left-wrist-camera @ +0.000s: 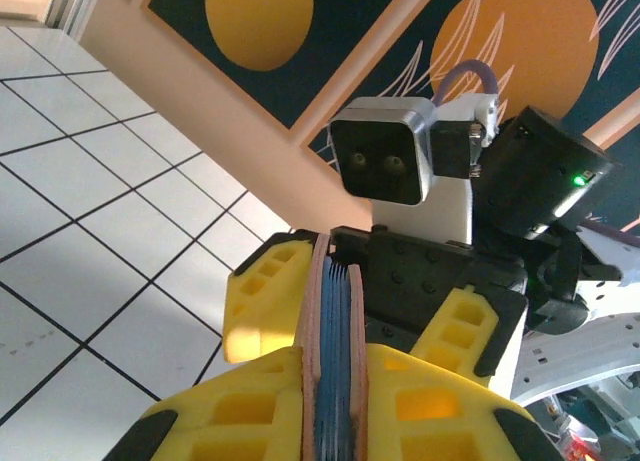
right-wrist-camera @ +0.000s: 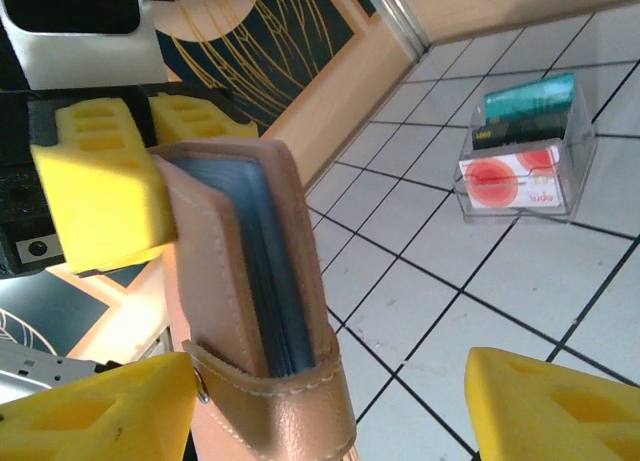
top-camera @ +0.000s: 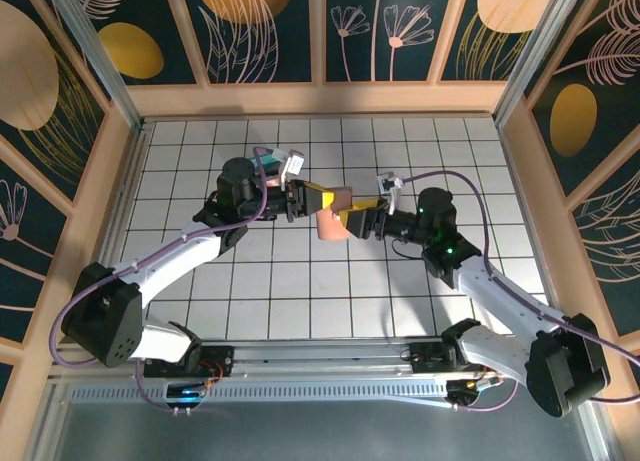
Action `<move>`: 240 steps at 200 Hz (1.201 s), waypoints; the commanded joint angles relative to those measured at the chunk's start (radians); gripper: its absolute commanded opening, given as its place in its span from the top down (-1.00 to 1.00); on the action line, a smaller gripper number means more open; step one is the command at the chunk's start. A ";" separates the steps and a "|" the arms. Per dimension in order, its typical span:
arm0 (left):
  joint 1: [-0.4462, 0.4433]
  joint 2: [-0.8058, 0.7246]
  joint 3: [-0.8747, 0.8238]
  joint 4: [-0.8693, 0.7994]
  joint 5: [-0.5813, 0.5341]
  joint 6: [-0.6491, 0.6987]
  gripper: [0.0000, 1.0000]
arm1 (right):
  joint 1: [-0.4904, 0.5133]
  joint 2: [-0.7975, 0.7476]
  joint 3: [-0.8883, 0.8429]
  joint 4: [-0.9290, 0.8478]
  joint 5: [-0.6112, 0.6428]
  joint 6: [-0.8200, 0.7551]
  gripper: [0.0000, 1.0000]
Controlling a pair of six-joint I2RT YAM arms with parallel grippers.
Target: Take the credit cards out of the card holder
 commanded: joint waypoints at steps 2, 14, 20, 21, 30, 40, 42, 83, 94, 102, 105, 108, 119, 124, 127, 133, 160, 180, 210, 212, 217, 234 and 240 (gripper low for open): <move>-0.002 0.005 0.033 0.066 0.041 -0.021 1.00 | 0.009 0.023 0.036 0.093 -0.048 0.019 -0.20; -0.002 0.005 0.031 0.061 0.023 -0.021 1.00 | 0.010 0.031 0.034 0.113 -0.057 0.029 0.02; -0.002 0.005 0.029 0.060 0.012 -0.022 1.00 | 0.010 0.033 0.032 0.121 -0.059 0.033 0.14; -0.002 0.005 0.029 0.060 0.011 -0.022 1.00 | 0.010 0.033 0.032 0.121 -0.060 0.034 0.16; -0.002 0.005 0.026 0.060 -0.004 -0.027 1.00 | 0.009 0.036 0.030 0.131 -0.063 0.042 0.33; -0.002 0.006 0.027 0.055 -0.025 -0.032 1.00 | 0.009 0.037 0.027 0.143 -0.064 0.051 0.53; -0.002 0.006 0.027 0.052 -0.030 -0.032 1.00 | 0.009 0.037 0.026 0.145 -0.066 0.053 0.55; 0.011 0.004 0.031 -0.009 -0.076 -0.017 0.24 | -0.008 0.031 0.028 0.152 -0.034 0.107 1.00; 0.025 -0.004 0.016 -0.012 -0.078 -0.020 0.07 | -0.017 0.034 0.026 0.165 -0.043 0.128 1.00; 0.038 -0.012 -0.002 -0.006 -0.075 -0.031 -0.02 | -0.025 0.035 0.026 0.173 -0.048 0.140 1.00; 0.043 -0.016 -0.011 -0.002 -0.074 -0.035 -0.07 | -0.027 0.036 0.027 0.175 -0.050 0.145 1.00; 0.049 -0.019 -0.021 0.004 -0.071 -0.040 -0.12 | -0.031 0.036 0.028 0.176 -0.052 0.150 1.00; 0.059 -0.026 -0.050 0.026 -0.051 -0.053 -0.21 | -0.038 0.041 0.029 0.186 -0.062 0.162 1.00; 0.060 -0.028 -0.064 0.034 -0.044 -0.057 -0.26 | -0.042 0.043 0.029 0.193 -0.065 0.168 1.00; 0.060 -0.029 -0.071 0.036 -0.040 -0.057 -0.29 | -0.043 0.047 0.029 0.198 -0.066 0.173 1.00; 0.060 -0.029 -0.084 0.046 -0.032 -0.062 -0.33 | -0.046 0.053 0.029 0.210 -0.072 0.182 1.00; 0.060 -0.020 -0.154 0.123 -0.013 -0.110 -0.56 | -0.057 0.089 0.032 0.285 -0.112 0.233 1.00; 0.061 -0.005 -0.181 0.174 0.000 -0.135 -0.57 | -0.057 0.112 0.040 0.317 -0.136 0.255 1.00; 0.060 0.025 -0.178 0.209 0.023 -0.151 -0.49 | -0.057 0.144 0.051 0.356 -0.173 0.280 1.00; 0.061 0.027 -0.178 0.215 0.025 -0.154 -0.48 | -0.058 0.145 0.051 0.359 -0.176 0.282 1.00; 0.060 0.031 -0.181 0.230 0.032 -0.161 -0.48 | -0.057 0.150 0.048 0.372 -0.181 0.292 1.00; 0.061 0.046 -0.186 0.271 0.043 -0.180 -0.44 | -0.057 0.166 0.045 0.418 -0.201 0.322 1.00; 0.060 0.050 -0.189 0.285 0.046 -0.187 -0.41 | -0.056 0.170 0.045 0.429 -0.203 0.331 1.00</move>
